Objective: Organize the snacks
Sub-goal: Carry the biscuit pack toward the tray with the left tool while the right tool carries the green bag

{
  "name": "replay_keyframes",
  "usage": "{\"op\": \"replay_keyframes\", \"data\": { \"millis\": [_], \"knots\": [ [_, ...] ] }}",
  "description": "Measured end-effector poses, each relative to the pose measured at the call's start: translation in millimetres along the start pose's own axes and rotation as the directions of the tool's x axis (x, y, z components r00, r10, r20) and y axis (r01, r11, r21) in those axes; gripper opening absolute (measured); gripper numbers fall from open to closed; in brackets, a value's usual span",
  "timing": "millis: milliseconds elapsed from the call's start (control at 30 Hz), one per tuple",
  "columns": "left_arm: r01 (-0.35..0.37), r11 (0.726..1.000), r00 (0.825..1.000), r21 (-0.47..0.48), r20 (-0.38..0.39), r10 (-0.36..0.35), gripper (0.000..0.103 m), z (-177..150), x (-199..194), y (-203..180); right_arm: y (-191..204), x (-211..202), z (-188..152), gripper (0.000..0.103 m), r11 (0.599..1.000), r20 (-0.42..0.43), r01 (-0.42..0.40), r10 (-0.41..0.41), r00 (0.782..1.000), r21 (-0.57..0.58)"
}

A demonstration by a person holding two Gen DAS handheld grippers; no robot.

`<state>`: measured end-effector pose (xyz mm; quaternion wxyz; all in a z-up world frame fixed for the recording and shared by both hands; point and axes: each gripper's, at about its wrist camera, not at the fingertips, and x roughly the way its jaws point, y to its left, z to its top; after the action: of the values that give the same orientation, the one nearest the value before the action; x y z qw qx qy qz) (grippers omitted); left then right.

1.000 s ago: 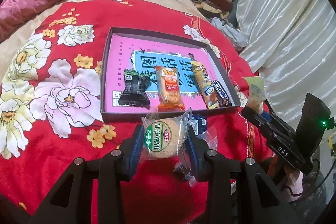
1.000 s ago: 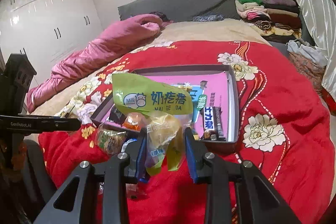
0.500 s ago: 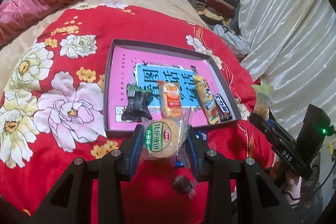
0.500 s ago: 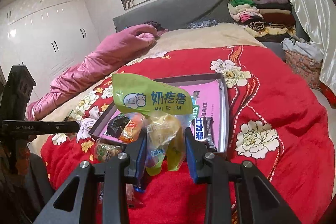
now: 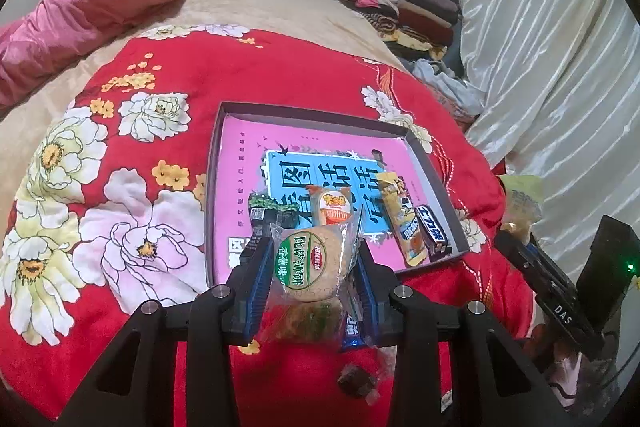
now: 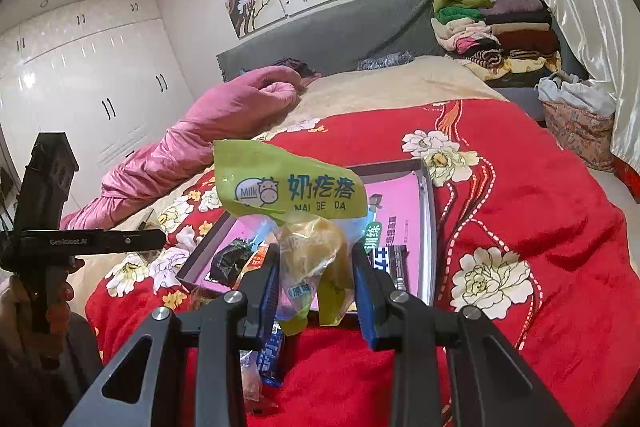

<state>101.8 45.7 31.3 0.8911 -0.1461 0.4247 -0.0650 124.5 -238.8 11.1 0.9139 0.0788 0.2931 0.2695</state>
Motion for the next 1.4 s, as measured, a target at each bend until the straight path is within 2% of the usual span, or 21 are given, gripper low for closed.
{"op": "replay_keyframes", "data": {
  "millis": [1400],
  "knots": [
    [0.003,1.0,1.0,-0.006,-0.014,-0.003,0.04,18,36,-6,4,31,14,0.034,1.0,0.021,-0.017,0.017,1.0,-0.022]
  ]
}}
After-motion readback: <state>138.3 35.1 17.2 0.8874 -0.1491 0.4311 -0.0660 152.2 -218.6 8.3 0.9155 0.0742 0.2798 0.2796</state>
